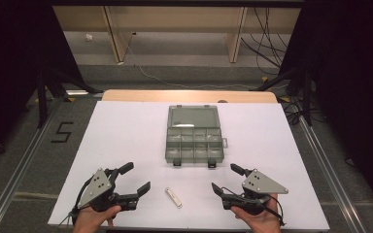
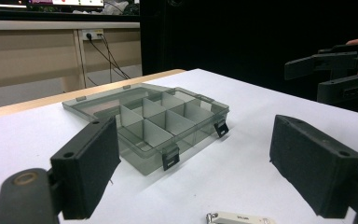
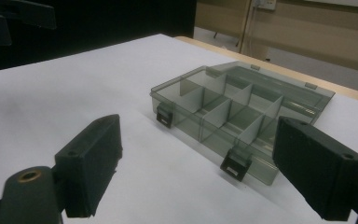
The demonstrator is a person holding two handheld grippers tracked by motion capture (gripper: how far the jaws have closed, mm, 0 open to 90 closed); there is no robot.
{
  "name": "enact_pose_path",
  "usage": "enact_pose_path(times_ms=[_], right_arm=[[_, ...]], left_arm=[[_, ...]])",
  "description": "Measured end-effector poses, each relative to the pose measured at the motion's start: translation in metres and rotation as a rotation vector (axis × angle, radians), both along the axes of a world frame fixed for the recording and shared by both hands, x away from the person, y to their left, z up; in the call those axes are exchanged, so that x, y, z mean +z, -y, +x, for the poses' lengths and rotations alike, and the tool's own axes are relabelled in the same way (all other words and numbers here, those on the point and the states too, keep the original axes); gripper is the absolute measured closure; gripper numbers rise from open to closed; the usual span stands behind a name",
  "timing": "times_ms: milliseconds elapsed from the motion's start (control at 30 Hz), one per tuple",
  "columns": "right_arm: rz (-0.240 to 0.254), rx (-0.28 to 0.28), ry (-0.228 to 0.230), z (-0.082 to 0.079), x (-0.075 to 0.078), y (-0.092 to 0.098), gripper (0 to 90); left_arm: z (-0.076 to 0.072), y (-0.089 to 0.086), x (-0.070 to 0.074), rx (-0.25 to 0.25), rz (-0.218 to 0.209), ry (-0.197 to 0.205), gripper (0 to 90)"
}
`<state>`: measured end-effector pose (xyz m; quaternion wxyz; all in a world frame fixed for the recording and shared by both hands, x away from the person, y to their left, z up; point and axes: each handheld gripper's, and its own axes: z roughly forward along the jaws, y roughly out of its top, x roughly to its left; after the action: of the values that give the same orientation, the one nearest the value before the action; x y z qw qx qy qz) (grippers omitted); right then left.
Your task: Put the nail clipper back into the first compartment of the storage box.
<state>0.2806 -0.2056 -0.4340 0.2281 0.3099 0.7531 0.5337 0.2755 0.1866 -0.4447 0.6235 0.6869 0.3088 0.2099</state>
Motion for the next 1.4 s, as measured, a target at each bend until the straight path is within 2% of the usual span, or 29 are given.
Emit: enact_pose_path(times_ms=[233,333,467,500,533,600,800,833,900,933,1067,1233,1300,1333,1400], right_arm=[[-0.040,0.008,0.003,0.000,-0.001,-0.003,16.8],[-0.055,0.020,-0.031,-0.001,-0.002,-0.007,16.9],[-0.063,0.030,-0.017,0.000,-0.003,-0.010,21.1],[-0.070,0.031,-0.020,0.000,-0.003,-0.010,21.1],[-0.073,0.036,-0.046,-0.001,-0.003,-0.011,21.1],[-0.081,0.040,-0.040,0.000,-0.003,-0.011,21.0],[-0.123,0.053,-0.061,0.004,-0.001,-0.017,20.3],[-0.148,0.069,-0.051,0.005,0.001,-0.022,25.4],[-0.190,0.094,-0.026,0.004,0.004,-0.028,25.3],[-0.207,0.106,-0.027,0.003,0.007,-0.031,25.3],[-0.270,0.151,-0.056,0.006,0.012,-0.046,23.7],[-0.329,0.178,-0.117,0.015,0.011,-0.060,22.8],[-0.347,0.188,-0.124,0.017,0.010,-0.063,22.7],[-0.374,0.203,-0.143,0.021,0.011,-0.070,23.2],[-0.398,0.220,-0.151,0.024,0.011,-0.075,23.7]], left_arm=[[0.000,0.000,0.000,0.001,0.000,-0.001,15.5],[0.000,0.000,0.000,0.000,0.001,0.000,15.5],[0.000,0.000,0.000,0.000,0.001,0.001,15.5],[0.000,0.000,0.000,0.000,0.002,-0.001,15.5],[0.000,0.000,0.000,0.000,0.004,-0.001,15.5],[0.000,0.000,0.000,0.000,0.004,-0.001,15.5],[0.001,0.000,-0.001,0.002,0.004,-0.002,15.5],[0.001,0.000,-0.001,0.004,0.005,-0.001,15.5],[0.001,-0.001,-0.001,0.008,0.002,-0.002,15.5],[0.001,-0.001,-0.001,0.009,0.002,-0.004,15.5],[0.002,-0.001,-0.002,0.011,0.005,-0.009,15.5],[0.002,-0.001,-0.002,0.012,0.004,-0.008,15.5],[0.002,-0.001,-0.002,0.011,0.002,-0.008,15.5],[0.002,-0.001,-0.002,0.012,0.002,-0.007,15.5],[0.002,-0.001,-0.002,0.012,0.000,-0.009,15.5]])
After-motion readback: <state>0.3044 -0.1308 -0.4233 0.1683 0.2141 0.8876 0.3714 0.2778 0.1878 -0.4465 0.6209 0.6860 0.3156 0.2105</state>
